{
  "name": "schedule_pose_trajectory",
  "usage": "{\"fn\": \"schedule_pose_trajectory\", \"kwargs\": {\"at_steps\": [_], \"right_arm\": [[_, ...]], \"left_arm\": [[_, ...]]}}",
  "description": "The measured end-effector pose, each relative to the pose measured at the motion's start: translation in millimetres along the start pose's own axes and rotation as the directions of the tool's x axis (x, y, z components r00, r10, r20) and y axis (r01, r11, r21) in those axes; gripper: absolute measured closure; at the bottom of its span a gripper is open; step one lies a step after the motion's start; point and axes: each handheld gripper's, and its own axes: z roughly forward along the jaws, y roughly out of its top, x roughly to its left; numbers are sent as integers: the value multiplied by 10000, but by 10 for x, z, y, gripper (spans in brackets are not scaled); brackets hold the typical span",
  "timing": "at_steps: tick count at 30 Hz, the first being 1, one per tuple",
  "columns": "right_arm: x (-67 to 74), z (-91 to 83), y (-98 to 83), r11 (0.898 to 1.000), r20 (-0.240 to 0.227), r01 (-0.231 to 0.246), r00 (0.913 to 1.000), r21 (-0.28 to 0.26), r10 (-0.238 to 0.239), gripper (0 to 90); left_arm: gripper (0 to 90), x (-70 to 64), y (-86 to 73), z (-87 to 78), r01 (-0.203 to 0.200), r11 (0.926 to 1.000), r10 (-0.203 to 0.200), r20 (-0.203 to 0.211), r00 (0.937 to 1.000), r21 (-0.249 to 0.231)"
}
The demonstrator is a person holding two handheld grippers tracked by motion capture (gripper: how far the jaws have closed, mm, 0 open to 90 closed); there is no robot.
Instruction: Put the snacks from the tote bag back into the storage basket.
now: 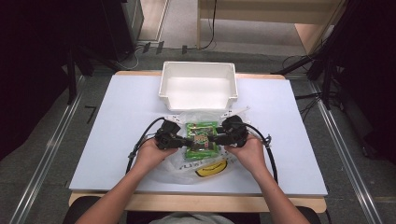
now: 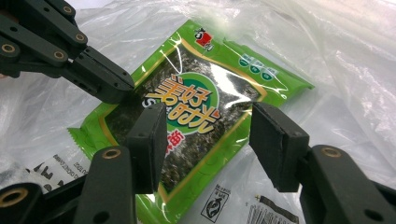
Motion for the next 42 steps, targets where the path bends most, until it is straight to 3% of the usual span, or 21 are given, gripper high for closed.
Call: {"fn": "schedule_pose_trajectory", "kwargs": {"at_steps": [14,24,42], "right_arm": [[76,-57,36,9997,-77,50,10000,-231,-52,467],[114,-69,55,9997,-65,56,10000,-227,-57,461],[187,-9,133,9987,-99,-505,9987,49,505,419]], "left_arm": [[900,61,-21,-9,107,9999,-107,99,9999,25],[900,131,-47,-25,393,9992,-394,125,9991,77],[900,171,-67,4,1014,9948,-1010,326,9944,-99]]}}
